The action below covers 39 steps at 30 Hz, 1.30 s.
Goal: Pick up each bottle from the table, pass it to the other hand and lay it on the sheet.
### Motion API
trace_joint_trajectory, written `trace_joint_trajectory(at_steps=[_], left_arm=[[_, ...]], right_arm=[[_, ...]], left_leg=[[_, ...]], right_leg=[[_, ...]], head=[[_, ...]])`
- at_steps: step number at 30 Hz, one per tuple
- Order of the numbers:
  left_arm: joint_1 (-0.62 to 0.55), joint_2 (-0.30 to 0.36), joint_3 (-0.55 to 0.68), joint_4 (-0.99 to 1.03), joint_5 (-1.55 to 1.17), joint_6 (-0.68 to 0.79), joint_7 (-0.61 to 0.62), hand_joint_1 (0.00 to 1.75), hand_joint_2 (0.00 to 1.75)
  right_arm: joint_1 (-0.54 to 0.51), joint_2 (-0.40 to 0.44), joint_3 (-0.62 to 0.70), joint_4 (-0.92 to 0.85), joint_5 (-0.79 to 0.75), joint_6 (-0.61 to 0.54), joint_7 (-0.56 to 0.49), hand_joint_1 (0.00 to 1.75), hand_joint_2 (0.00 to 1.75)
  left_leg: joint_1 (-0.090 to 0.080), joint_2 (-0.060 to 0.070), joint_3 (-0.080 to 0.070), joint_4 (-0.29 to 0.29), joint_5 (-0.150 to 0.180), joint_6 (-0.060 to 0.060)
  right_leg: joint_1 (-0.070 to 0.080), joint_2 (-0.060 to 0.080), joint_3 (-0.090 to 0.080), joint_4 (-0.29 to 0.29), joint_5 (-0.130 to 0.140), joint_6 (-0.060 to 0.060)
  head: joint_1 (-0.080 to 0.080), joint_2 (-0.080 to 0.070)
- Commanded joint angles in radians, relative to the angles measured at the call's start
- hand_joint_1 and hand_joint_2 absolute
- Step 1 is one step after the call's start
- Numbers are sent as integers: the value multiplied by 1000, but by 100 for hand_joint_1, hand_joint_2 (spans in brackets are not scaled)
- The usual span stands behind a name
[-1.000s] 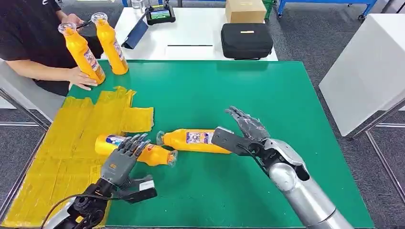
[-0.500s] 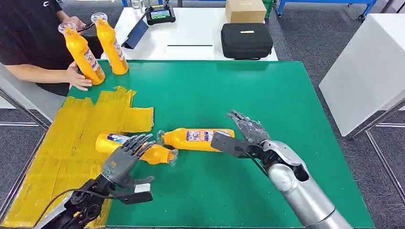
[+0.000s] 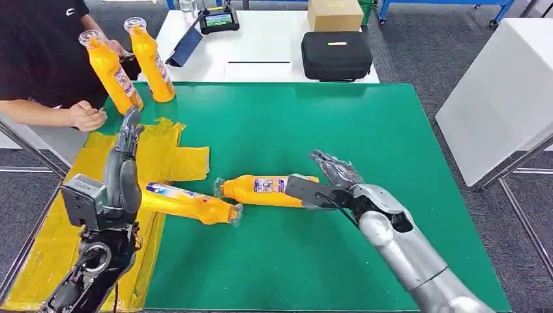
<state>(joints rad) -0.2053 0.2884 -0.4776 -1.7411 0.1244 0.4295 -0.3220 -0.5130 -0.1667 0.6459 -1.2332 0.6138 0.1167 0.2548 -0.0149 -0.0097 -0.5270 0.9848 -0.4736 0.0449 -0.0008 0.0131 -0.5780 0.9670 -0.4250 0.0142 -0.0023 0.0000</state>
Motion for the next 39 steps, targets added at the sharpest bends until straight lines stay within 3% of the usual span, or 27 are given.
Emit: trace_joint_trajectory(at_steps=[1, 16, 29, 32, 34, 39], left_arm=[[-10, -73, 22, -42, 47, -26, 44, 0, 0], [20, -133, 69, -43, 28, -70, 77, 0, 0], [84, -101, 43, -85, 111, -50, 28, 0, 0], [111, -95, 46, -103, 138, -28, 19, 0, 0], [129, -87, 50, -108, 153, -15, 16, 0, 0], [128, -82, 48, -107, 162, -8, 10, 0, 0]], right_arm=[[-154, 83, 99, 232, 9, 6, 14, 0, 175], [-250, 217, 199, 495, -5, 65, 36, 0, 175], [-225, 219, 291, 634, 27, 67, 19, 0, 175], [-199, 211, 349, 684, 75, 132, 41, 0, 175], [-160, 201, 370, 716, 93, 138, 32, 175, 175], [-156, 204, 373, 735, 102, 117, 15, 175, 175]], left_leg=[[0, 2, 2, 0, -1, -2], [0, 4, 4, -1, -1, -3], [0, 1, 4, -1, -1, -3], [0, 0, 3, -1, 0, -2], [1, 0, 4, -2, 0, -3], [1, -1, 9, -2, -1, -3]], right_leg=[[0, 1, 1, 0, 0, 0], [0, 2, 3, 0, 0, 0], [0, 0, 4, 0, -1, 0], [0, -1, 3, 0, -1, 0], [1, 0, 4, -1, 0, 0], [1, -2, 9, -2, -1, 0]], head=[[0, 0], [0, 0], [0, 0], [0, 0], [0, 0], [0, 0]])
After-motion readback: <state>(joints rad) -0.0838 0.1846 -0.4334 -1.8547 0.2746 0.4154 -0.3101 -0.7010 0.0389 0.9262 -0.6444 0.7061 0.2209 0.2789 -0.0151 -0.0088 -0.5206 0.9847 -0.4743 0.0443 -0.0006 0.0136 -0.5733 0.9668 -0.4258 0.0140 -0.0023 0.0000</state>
